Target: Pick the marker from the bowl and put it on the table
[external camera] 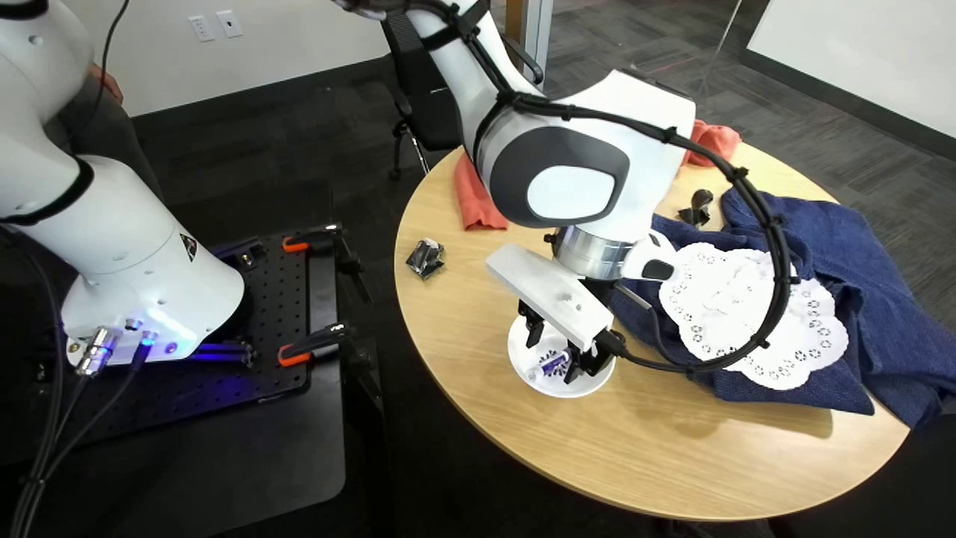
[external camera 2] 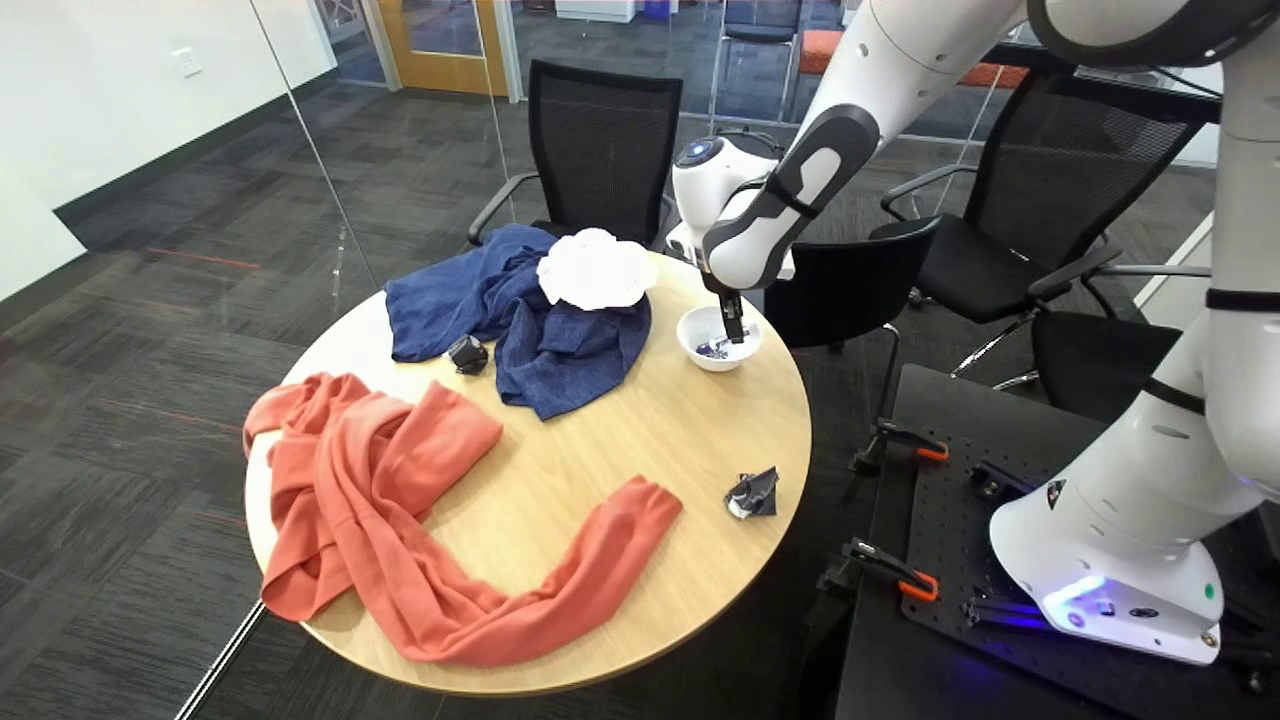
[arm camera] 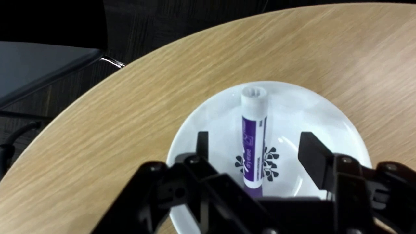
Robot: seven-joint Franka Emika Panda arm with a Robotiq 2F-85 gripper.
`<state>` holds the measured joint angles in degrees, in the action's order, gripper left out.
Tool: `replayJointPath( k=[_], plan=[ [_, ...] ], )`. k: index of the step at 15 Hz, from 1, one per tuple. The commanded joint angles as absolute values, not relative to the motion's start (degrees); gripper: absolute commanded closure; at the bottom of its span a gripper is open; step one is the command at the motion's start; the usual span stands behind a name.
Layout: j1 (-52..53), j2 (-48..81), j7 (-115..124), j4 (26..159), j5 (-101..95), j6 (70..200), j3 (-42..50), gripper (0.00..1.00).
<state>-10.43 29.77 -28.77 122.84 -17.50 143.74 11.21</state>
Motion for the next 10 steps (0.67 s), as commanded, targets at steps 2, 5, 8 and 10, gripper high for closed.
replayJointPath(
  k=[2,5,8,10],
  plan=[
    [-12.0,33.6,-27.0,118.5,-18.1,142.2,10.2,0.57],
    [-11.8,34.4,-26.8,117.7,-18.4,142.1,10.2,0.8],
    [-11.0,33.5,-26.3,118.5,-19.1,142.4,10.4,0.99],
    [-10.3,31.7,-25.8,120.0,-19.6,142.5,10.6,0.95]
  ],
)
